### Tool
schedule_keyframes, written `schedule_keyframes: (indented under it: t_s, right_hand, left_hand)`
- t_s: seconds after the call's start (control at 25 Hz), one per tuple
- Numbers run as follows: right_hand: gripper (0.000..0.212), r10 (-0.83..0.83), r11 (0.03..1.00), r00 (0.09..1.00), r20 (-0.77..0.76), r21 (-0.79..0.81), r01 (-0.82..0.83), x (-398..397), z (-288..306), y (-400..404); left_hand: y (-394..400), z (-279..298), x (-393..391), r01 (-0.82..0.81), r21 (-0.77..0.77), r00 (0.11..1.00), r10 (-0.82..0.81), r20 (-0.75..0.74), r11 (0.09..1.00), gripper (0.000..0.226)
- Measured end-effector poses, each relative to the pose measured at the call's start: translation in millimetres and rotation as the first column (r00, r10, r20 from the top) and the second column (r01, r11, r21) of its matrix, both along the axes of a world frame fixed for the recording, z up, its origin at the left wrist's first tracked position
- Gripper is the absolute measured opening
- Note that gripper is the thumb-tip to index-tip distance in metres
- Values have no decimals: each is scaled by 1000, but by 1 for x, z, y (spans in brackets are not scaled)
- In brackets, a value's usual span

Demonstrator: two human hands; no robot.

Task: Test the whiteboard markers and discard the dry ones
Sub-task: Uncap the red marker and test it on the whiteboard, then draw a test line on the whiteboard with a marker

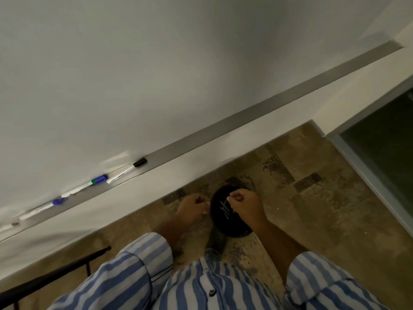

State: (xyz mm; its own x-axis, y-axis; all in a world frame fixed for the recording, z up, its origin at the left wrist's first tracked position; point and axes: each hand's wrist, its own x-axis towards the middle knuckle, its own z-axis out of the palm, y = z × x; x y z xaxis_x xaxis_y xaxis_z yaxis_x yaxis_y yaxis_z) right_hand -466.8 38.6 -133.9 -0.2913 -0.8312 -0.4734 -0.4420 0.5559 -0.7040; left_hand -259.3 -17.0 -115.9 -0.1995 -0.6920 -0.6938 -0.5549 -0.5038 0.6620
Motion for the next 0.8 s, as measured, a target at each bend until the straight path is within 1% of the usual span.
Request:
schedule_keyframes:
  t_s: [0.08,0.2,0.32,0.4,0.56,0.68,0.8]
  right_hand:
    - [9,58,998,998,6,-21,-58,13,9,-9]
    - [11,97,993,995,32,-68,-95,34,22,-32]
    - [9,167,979,985,53,-130,-159,63,39,-60]
    - [11,242,957,970,27,-171,-234,85,51,-76]
    - [16,341,912,940,-20,-234,-336,127,67,-105]
    - [16,346,900,938,-18,-276,-337,159,76,-122]
    - [15,378,877,924,-61,-295,-379,185,84,-137]
  left_hand:
    - [-1,13,15,-53,-16,999,53,2,998,4]
    - [-2,32,39,-163,-66,987,163,-12,984,5]
    - [-6,52,66,-312,-133,950,312,-17,941,10]
    - [-9,59,86,-398,-166,917,398,-32,902,14]
    - [-13,71,129,-489,-213,870,489,-57,846,19]
    - [-19,75,170,-542,-253,834,551,-42,801,25]
    - [-28,75,201,-593,-301,790,612,-36,747,30]
